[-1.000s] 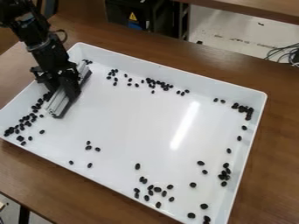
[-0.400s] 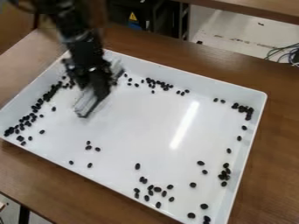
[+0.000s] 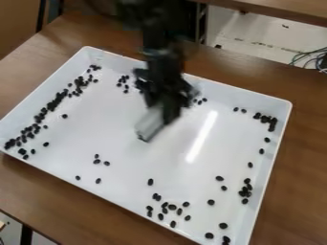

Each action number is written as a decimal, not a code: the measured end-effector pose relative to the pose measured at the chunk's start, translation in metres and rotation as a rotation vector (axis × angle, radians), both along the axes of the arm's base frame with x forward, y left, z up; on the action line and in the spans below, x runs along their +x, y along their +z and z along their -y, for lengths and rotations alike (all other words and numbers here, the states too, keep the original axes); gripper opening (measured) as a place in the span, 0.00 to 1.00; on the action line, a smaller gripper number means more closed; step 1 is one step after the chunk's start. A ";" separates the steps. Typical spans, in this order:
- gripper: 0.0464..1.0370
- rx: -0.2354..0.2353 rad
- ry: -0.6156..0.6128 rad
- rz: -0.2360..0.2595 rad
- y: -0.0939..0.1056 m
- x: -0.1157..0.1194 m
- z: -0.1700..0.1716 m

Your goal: Sweep into pile

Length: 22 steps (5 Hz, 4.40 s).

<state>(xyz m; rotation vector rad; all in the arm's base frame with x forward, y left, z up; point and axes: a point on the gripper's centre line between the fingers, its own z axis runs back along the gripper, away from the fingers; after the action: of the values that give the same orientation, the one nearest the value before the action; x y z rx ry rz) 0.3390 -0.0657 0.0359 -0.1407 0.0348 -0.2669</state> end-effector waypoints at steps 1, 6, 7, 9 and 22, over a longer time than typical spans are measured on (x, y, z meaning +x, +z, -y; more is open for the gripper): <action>0.32 0.019 -0.040 -0.042 -0.014 0.000 0.035; 0.32 0.150 -0.123 -0.130 -0.037 0.040 0.075; 0.32 0.155 -0.093 -0.150 -0.038 0.044 0.062; 0.32 0.149 0.004 -0.165 -0.040 0.044 0.013; 0.32 0.059 0.133 -0.031 -0.025 0.017 -0.069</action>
<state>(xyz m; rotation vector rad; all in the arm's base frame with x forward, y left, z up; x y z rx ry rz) 0.3564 0.0032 0.0112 -0.0876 0.0640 -0.1307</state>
